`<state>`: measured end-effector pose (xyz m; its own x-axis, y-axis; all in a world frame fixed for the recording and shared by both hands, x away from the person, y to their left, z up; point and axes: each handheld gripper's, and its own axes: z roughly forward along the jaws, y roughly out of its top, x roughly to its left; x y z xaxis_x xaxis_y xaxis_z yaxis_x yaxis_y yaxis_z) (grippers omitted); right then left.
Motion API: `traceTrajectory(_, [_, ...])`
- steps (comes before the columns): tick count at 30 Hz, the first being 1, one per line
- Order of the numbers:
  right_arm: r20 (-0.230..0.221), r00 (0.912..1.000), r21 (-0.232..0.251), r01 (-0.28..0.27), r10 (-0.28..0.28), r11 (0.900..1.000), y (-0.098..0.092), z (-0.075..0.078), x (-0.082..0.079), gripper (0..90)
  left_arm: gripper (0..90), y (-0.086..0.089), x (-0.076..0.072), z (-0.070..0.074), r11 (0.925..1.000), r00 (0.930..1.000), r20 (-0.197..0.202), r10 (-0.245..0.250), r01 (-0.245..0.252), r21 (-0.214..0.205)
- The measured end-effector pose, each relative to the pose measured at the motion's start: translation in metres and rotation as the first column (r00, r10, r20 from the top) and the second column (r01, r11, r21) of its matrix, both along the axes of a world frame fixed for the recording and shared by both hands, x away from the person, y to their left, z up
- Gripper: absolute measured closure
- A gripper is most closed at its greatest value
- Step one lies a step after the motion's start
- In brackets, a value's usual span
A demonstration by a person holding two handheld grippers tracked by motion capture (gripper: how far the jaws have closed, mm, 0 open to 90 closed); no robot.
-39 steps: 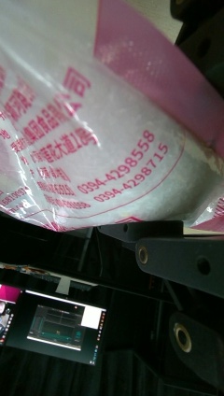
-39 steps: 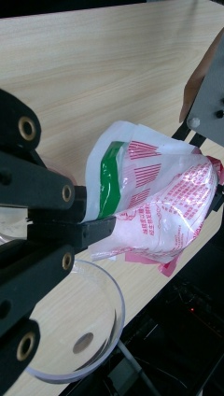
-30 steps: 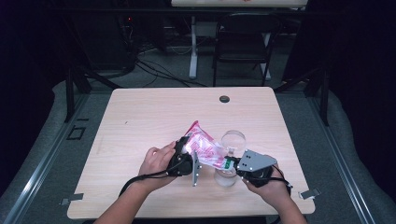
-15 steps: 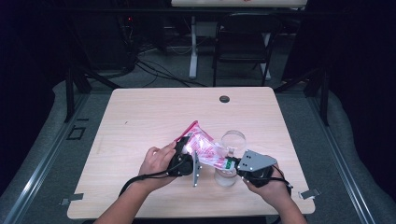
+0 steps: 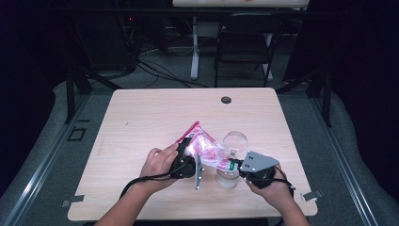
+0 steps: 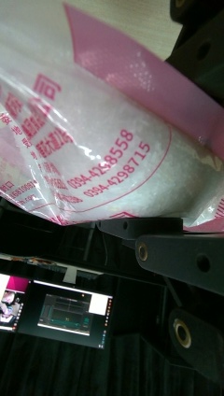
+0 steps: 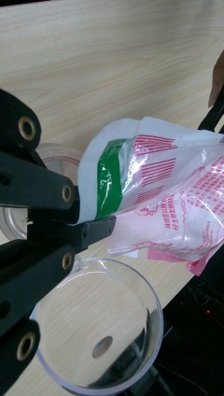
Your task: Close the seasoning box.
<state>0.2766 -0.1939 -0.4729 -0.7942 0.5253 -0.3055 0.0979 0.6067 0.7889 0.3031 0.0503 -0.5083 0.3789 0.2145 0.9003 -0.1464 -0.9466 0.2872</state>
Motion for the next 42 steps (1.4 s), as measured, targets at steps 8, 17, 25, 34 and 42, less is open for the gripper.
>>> traceTrajectory(8, [-0.005, 1.0000, -0.006, 0.003, -0.003, 1.0000, -0.0002, -0.0033, 0.0016, 90.0, 63.6, -0.0005, 0.0002, -0.0013, 1.0000, 1.0000, -0.005, 0.001, -0.001, -0.002])
traceTrajectory(17, [-0.006, 1.0000, -0.010, 0.007, -0.007, 0.9999, -0.0010, -0.0037, 0.0020, 90.0, 63.7, -0.0010, -0.0003, -0.0005, 1.0000, 1.0000, 0.005, 0.001, -0.001, 0.004])
traceTrajectory(25, [-0.011, 0.9999, -0.010, 0.005, -0.005, 0.9999, -0.0019, -0.0047, 0.0028, 90.0, 63.8, -0.0021, -0.0015, 0.0011, 0.9998, 0.9997, 0.023, -0.001, 0.000, 0.020])
traceTrajectory(34, [-0.013, 0.9999, -0.012, -0.001, 0.001, 0.9999, -0.0033, -0.0045, 0.0027, 90.0, 64.0, -0.0031, -0.0041, 0.0038, 0.9994, 0.9984, 0.056, -0.005, 0.003, 0.036])
traceTrajectory(42, [-0.019, 0.9998, -0.011, -0.009, 0.009, 0.9999, -0.0055, -0.0041, 0.0029, 90.0, 64.2, -0.0045, -0.0059, 0.0062, 0.9993, 0.9971, 0.075, -0.013, 0.011, 0.036])
